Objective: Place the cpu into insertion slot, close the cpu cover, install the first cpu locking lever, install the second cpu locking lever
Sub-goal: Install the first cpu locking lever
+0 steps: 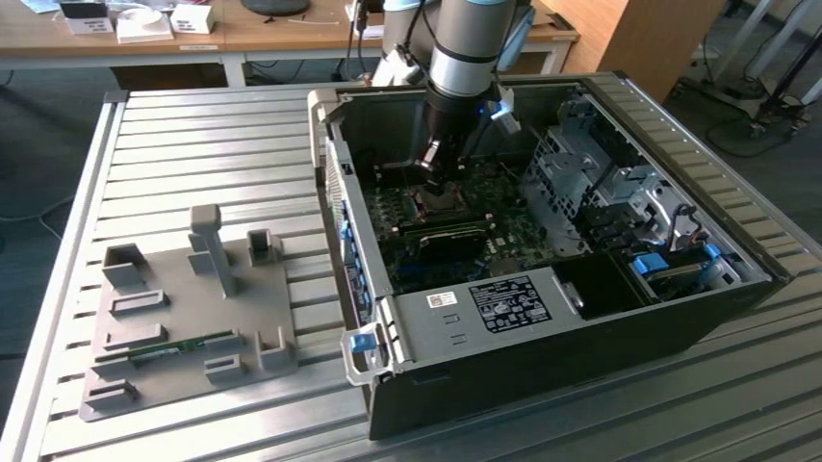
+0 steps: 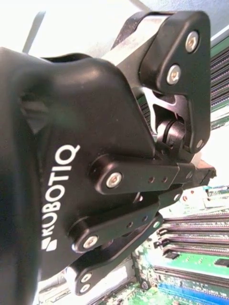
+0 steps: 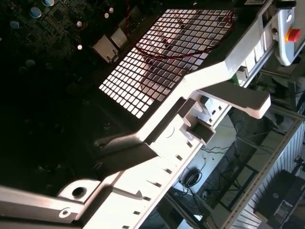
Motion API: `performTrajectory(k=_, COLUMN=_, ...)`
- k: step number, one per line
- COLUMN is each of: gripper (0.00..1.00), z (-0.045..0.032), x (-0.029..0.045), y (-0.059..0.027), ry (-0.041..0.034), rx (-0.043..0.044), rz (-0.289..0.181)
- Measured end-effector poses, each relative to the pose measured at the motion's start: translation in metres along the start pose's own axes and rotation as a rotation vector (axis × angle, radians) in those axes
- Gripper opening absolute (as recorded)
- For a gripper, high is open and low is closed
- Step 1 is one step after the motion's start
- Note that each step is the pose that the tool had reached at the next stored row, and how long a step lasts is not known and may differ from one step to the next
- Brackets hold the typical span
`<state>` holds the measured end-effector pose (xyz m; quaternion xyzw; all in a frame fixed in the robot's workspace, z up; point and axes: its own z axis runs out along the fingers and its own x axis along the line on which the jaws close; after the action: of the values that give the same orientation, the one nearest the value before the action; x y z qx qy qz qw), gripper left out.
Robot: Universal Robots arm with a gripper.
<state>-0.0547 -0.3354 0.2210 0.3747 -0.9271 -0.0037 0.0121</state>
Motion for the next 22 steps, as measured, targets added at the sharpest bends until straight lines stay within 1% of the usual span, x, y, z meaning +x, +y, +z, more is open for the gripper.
performTrajectory(k=22, gripper=0.11, z=0.0001, x=0.0000, y=0.0000, ry=0.0006, rx=0.0008, rz=-0.042)
